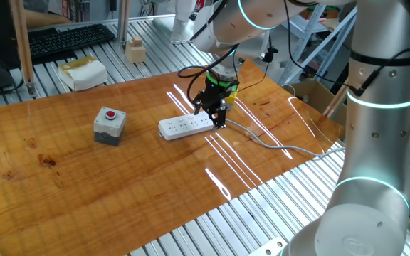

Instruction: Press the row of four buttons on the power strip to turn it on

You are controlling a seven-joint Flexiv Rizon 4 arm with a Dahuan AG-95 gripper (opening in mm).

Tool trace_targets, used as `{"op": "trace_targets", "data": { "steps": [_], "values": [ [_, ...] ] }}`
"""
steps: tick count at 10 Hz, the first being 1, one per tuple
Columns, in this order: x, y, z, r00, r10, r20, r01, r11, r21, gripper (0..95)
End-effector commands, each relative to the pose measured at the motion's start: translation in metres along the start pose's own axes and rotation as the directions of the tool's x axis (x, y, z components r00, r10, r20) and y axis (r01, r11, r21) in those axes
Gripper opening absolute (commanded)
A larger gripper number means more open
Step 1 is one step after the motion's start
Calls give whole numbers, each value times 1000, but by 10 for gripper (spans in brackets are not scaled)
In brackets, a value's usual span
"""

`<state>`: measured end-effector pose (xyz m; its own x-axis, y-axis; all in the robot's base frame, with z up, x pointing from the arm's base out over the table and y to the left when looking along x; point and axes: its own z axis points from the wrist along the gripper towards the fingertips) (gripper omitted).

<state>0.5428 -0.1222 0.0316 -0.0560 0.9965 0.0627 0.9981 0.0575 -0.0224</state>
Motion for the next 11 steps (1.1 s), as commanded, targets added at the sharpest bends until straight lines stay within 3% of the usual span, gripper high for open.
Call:
{"op": "trace_targets", "data": {
  "steps": [1, 11],
  "values": [
    [2, -1, 0, 1000, 5, 1, -5, 1000, 1, 950],
    [7, 3, 13, 1000, 19, -1, -19, 1000, -1, 950]
  ]
}}
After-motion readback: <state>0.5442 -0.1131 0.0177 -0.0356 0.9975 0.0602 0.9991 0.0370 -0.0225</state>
